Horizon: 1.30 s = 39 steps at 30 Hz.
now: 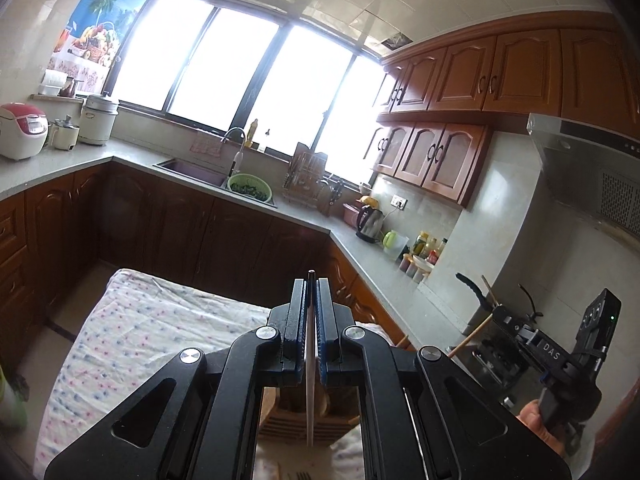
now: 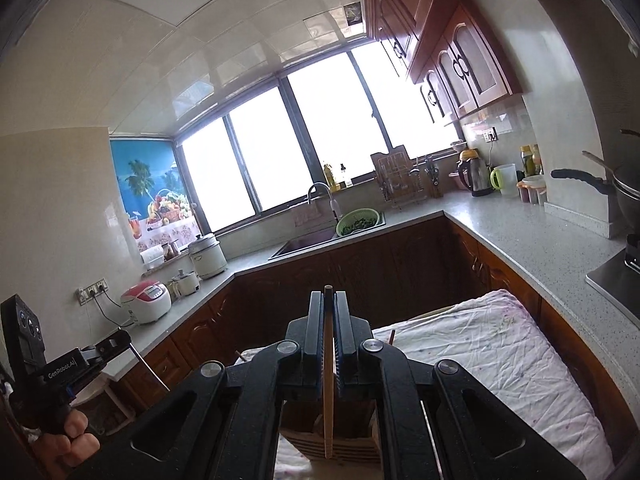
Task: Organize utensils
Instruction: 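Lift the held chopsticks with both tools and carry them over the holder, then open both tools to release the chopsticks into the wooden holder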
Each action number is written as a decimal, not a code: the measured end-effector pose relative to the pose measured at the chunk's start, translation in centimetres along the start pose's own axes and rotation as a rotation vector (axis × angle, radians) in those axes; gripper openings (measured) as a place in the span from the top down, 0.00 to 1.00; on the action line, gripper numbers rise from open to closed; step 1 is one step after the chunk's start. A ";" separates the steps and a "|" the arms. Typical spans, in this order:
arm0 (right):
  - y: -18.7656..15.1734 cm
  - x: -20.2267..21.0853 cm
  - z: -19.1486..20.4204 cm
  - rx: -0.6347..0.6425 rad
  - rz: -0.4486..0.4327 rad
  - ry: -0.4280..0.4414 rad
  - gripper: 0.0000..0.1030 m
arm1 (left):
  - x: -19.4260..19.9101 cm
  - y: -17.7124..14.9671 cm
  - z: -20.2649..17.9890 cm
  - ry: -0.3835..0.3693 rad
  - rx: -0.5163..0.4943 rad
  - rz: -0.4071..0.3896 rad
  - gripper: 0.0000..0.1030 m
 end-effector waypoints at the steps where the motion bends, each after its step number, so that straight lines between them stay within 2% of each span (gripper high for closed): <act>1: 0.5 -0.5 -0.2 -0.001 -0.010 -0.006 0.96 | -0.7 0.3 0.2 0.007 0.008 -0.013 0.97; 7: 0.6 -3.5 -1.8 -0.006 -0.026 -0.055 0.96 | -5.5 -0.2 1.8 0.053 0.067 -0.044 0.97; 12: -2.5 -6.0 -3.6 -0.033 0.016 -0.092 0.96 | -9.0 -3.2 3.9 0.066 0.141 -0.028 0.97; 17: -5.3 -7.6 -5.2 -0.062 0.049 -0.113 0.96 | -11.4 -6.3 4.7 0.088 0.145 0.014 0.97; 24: -7.3 -9.4 -6.1 -0.091 0.108 -0.111 0.96 | -13.3 -9.2 4.1 0.084 0.094 0.082 0.97; 36: -7.3 -9.7 -5.8 -0.084 0.129 -0.114 0.95 | -13.7 -9.4 3.5 0.085 0.053 0.114 0.96; 39: -7.3 -9.8 -5.7 -0.087 0.148 -0.108 0.91 | -13.8 -9.4 3.4 0.086 0.050 0.137 0.96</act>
Point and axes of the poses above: each gripper's, at about its wrist camera, not at the fingertips, and x roughly against the way its jaws point, z to its left, y to its top, the point moved 4 cm from there along -x, roughly the way its jaws point, and after that the axes turned 1 degree about y, right-handed, at the moved point
